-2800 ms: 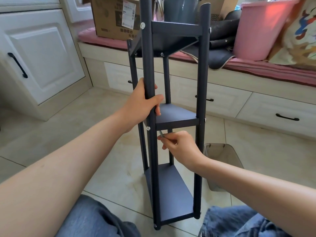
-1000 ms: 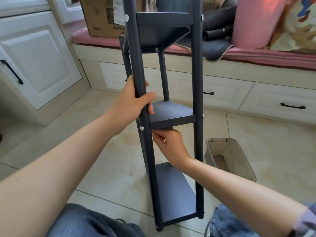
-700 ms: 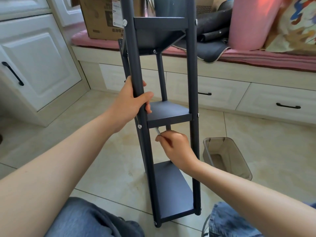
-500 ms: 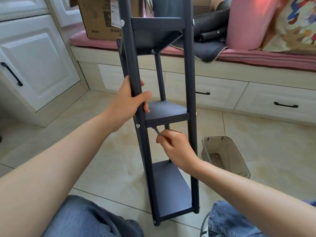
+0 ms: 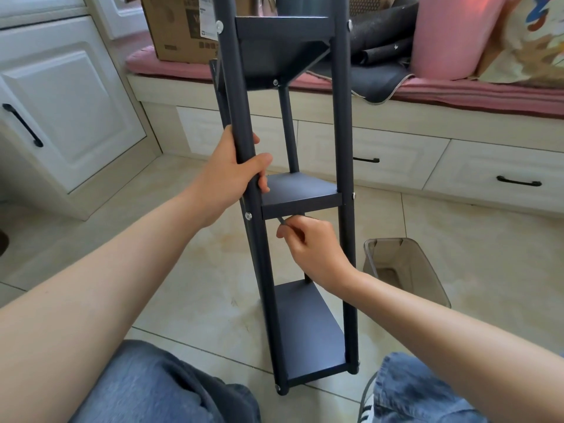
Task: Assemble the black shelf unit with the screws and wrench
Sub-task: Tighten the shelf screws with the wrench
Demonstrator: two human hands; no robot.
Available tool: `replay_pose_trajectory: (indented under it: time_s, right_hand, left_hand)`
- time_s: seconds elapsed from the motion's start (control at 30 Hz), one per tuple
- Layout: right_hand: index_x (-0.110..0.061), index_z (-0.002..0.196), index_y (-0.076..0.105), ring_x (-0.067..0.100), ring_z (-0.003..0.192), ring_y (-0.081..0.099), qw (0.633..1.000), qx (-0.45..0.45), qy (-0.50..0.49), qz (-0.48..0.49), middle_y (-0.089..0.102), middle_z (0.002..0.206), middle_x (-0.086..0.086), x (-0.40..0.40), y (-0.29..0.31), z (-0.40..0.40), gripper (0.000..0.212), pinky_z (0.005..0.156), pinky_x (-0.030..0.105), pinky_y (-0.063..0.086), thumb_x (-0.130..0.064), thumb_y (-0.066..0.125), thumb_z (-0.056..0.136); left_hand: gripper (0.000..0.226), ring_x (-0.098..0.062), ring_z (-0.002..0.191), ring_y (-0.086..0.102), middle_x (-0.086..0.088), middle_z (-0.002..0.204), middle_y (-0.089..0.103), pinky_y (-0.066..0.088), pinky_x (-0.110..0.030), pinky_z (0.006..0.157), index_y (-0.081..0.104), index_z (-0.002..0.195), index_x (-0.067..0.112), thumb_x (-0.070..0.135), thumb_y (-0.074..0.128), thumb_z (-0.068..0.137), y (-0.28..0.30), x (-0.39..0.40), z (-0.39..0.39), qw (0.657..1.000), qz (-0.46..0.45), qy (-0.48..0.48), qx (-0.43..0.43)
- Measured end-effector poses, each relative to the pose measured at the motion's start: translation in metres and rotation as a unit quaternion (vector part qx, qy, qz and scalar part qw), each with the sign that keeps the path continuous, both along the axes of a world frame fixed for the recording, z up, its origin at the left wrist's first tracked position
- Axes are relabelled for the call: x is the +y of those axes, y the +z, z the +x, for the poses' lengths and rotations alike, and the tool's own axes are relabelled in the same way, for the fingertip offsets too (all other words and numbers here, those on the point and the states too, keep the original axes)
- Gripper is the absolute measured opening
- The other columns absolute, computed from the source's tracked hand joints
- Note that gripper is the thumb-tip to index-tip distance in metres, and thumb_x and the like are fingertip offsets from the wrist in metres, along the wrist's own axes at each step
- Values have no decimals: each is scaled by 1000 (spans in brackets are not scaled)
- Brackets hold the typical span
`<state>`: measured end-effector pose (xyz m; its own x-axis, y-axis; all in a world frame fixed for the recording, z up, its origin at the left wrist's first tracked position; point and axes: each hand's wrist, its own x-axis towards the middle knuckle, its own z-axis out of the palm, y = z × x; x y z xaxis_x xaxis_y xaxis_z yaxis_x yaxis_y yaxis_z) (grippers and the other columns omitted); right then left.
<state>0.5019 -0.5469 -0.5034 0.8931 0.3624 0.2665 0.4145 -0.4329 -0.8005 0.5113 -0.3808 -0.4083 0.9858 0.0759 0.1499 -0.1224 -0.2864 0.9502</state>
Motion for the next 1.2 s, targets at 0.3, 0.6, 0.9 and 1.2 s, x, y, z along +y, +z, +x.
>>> replay_pose_trajectory:
  time_s: [0.3, 0.6, 0.9, 1.2]
  right_hand:
    - [-1, 96, 73, -15, 66, 52, 1000, -15, 12, -4, 59, 75, -10, 2, -2, 0, 20, 64, 3, 38, -2, 53, 97]
    - [-6, 103, 77, 3, 78, 57, 998, -18, -16, 52, 68, 88, -5, 13, -13, 6, 17, 71, 2, 37, -8, 60, 96]
    - [-5, 77, 72, 2, 62, 50, 991, -16, -21, 129, 52, 60, -29, 25, -24, 10, 22, 57, 6, 34, -12, 63, 95]
    - [-5, 81, 72, 21, 64, 48, 991, 14, -32, 132, 60, 65, 7, 38, -38, 19, 22, 67, 48, 54, -17, 62, 96]
  left_hand:
    - [24, -17, 63, 60, 5, 61, 58, 58, -51, 88, 40, 117, 14, 13, 57, 100, -1, 1, 0, 1000, 5, -2, 2]
    - [25, -19, 63, 60, 6, 60, 58, 58, -51, 86, 40, 118, 14, 12, 57, 100, -1, 1, 2, 1000, -1, -2, 1]
    - [32, -19, 65, 59, 2, 66, 56, 57, -54, 88, 40, 126, 9, 12, 58, 99, -2, 1, 3, 1000, -6, -2, 4]
    - [27, -19, 64, 59, 0, 68, 57, 56, -55, 89, 41, 120, 12, 11, 58, 99, -3, 2, 4, 1000, -8, -8, 2]
